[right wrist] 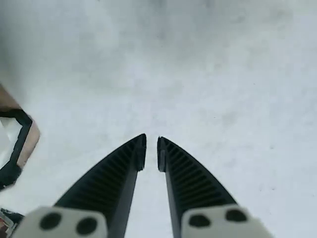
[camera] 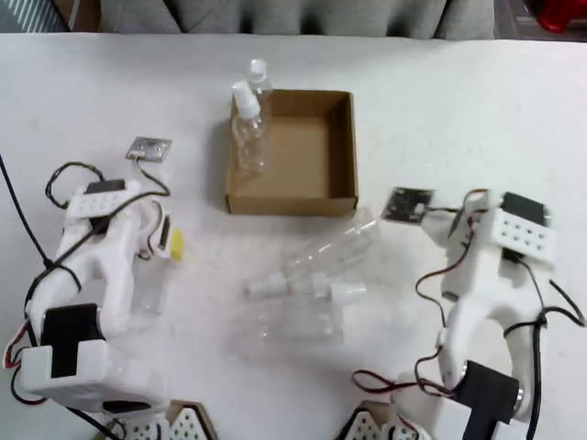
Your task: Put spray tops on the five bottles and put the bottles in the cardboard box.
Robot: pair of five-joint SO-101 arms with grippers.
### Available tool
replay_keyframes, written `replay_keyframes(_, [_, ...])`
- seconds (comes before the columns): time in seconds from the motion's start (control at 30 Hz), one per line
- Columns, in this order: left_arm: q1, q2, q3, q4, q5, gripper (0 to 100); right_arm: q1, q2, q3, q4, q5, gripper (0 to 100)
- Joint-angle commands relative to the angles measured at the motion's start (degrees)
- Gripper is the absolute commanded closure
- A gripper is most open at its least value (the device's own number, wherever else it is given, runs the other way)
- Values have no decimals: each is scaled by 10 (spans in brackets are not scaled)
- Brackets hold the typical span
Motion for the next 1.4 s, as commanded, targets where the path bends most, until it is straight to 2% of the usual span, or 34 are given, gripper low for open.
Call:
replay_keyframes(0.0, [-7,-7,-25,-12,-8,977,15,-7,-23,16,-13,980])
replay_keyframes(0.23, [-7,-7,-25,-12,-8,977,-111,-12,-1,40,-103,896])
replay_keyframes(0.5, [-7,-6,-25,-13,-8,977,-257,-12,63,-3,-130,924])
replay_keyframes(0.63, [-7,-6,-25,-14,-8,977,-287,-12,105,-67,-130,916])
replay_keyframes(0.83, [2,-7,-25,-14,-9,977,-318,-13,117,-87,-130,816])
replay_keyframes(1.13, [2,-7,-25,-14,-9,977,-366,-7,126,-133,-128,815])
replay_keyframes(1.37, [2,-7,-25,-14,-9,977,-366,-12,171,-170,-125,815])
